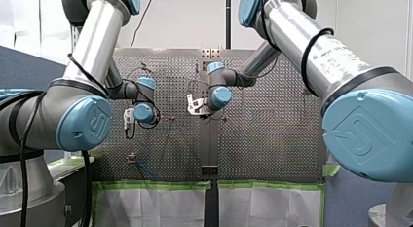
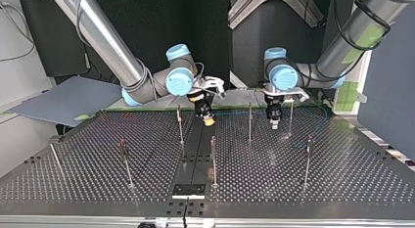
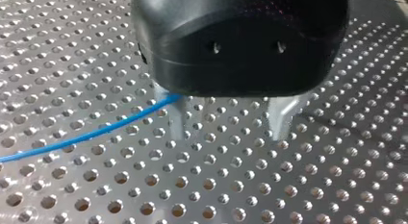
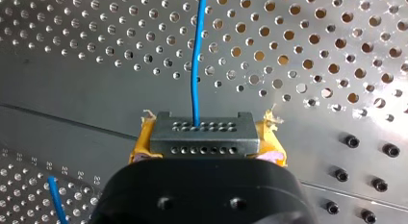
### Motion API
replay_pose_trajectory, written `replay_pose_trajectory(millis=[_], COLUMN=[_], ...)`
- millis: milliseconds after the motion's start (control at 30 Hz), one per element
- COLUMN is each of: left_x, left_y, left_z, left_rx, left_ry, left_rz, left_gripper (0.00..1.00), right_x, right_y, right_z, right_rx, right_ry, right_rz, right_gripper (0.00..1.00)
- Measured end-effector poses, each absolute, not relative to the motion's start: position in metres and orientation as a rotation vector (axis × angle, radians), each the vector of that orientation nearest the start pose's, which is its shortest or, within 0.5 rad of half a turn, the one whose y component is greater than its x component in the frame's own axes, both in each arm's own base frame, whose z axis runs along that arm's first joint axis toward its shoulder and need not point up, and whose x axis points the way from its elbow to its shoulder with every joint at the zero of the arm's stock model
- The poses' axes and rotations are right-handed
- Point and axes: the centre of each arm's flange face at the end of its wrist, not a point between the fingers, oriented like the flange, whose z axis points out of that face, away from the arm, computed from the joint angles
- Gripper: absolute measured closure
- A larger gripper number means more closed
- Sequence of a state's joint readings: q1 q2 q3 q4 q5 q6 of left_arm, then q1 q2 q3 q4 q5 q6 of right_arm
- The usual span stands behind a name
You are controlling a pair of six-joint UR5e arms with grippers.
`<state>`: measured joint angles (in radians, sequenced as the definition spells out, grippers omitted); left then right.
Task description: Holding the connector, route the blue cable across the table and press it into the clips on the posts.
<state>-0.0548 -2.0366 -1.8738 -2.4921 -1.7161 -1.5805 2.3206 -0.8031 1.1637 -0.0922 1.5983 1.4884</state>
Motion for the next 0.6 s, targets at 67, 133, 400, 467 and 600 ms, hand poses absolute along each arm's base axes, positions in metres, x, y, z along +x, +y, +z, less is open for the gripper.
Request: replay_pose_trajectory(millis=[67, 133, 400, 467, 600], left_x=[0.550, 0.548, 0.538, 0.533, 0.524], left_y=[-0.149, -0.150, -0.154, -0.157, -0.161], left_z=[0.158, 0.157, 0.154, 0.155, 0.163], left_rx=[-0.068, -0.064, -0.040, -0.033, -0.027], left_ry=[1.702, 1.718, 1.782, 1.794, 1.790], left_rz=[0.082, 0.087, 0.099, 0.098, 0.091], left_gripper=[0.00, 0.00, 0.00, 0.00, 0.00], right_x=[0.594, 0.594, 0.594, 0.594, 0.594], right_y=[-0.446, -0.447, -0.446, -0.446, -0.446], right_z=[0.207, 0.208, 0.207, 0.207, 0.207], right_rx=[1.987, 1.987, 1.988, 1.990, 1.991], right_ry=[-0.792, -0.792, -0.790, -0.790, -0.787], right_rz=[1.454, 1.455, 1.456, 1.456, 1.455], right_gripper=[1.00, 1.00, 1.00, 1.00, 1.00])
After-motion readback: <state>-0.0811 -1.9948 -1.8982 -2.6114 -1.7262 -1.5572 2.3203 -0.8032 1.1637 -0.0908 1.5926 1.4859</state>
